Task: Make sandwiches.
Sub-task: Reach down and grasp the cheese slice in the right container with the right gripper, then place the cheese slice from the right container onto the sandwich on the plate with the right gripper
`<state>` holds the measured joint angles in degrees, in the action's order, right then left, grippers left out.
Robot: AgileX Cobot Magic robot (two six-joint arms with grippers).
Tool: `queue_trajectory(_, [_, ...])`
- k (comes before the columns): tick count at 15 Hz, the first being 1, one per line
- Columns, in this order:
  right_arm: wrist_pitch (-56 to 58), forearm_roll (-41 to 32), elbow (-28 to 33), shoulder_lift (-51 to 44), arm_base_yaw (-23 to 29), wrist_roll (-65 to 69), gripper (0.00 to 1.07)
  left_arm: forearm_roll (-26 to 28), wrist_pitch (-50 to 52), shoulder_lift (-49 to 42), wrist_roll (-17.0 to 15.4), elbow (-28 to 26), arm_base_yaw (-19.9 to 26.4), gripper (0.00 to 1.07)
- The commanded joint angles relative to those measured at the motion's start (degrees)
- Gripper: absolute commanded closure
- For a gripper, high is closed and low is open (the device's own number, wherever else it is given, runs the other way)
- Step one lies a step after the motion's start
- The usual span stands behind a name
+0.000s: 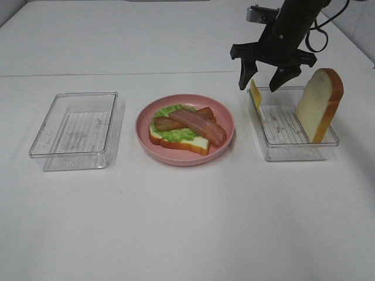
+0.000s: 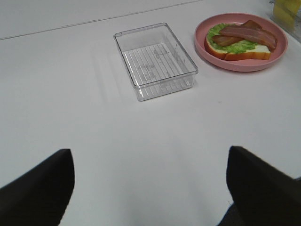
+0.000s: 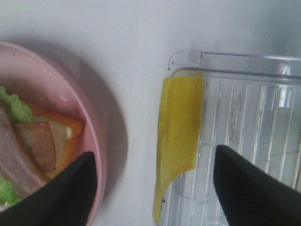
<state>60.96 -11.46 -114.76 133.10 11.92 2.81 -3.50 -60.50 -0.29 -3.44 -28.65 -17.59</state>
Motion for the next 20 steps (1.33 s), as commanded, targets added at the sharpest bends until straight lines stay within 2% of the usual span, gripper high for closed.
queue_trajectory(1, [-1.0, 0.7, -0.6, 2.2, 0.0, -0.7, 0.45, 0.1, 0.5, -0.6, 0.1, 0.1, -0.2, 0.23])
queue_trajectory(3, [-1.3, 1.1, -0.6, 3.1, 0.0, -0.6, 0.52, 0.1, 0.5, -0.6, 0.1, 0.1, -0.2, 0.23])
queue_trajectory(4, [-1.5, 1.3, -0.6, 3.1, 0.0, -0.5, 0.61, 0.1, 0.5, -0.6, 0.1, 0.1, -0.2, 0.23])
queue_trajectory(6, [-1.4, 1.3, -1.0, 3.0, 0.0, -0.5, 0.86, 0.1, 0.5, -0.6, 0.1, 0.1, -0.2, 0.23])
queue_trajectory(7, [-1.1, 1.3, -1.3, 2.8, 0.0, -0.5, 1.03, 0.1, 0.5, -0.6, 0.1, 0.1, -0.2, 0.23])
queue_trajectory(8, [-0.5, 1.3, -1.9, 2.7, 0.0, -0.5, 1.07, 0.1, 0.5, -0.6, 0.1, 0.1, -0.2, 0.23])
queue_trajectory(9, [-0.5, 1.3, -1.9, 2.7, 0.0, -0.5, 1.07, 0.1, 0.5, -0.6, 0.1, 0.1, -0.2, 0.23])
queue_trajectory(15, [10.1, -0.4, -11.7, 2.7, 0.2, 0.8, 1.07, 0.1, 0.5, -0.6, 0.1, 0.1, -0.2, 0.23])
queue_trajectory(20, [13.0, -12.4, -12.3, -0.7, 0.9, -2.8, 1.07, 0.1, 0.5, -0.6, 0.1, 0.1, -0.2, 0.23])
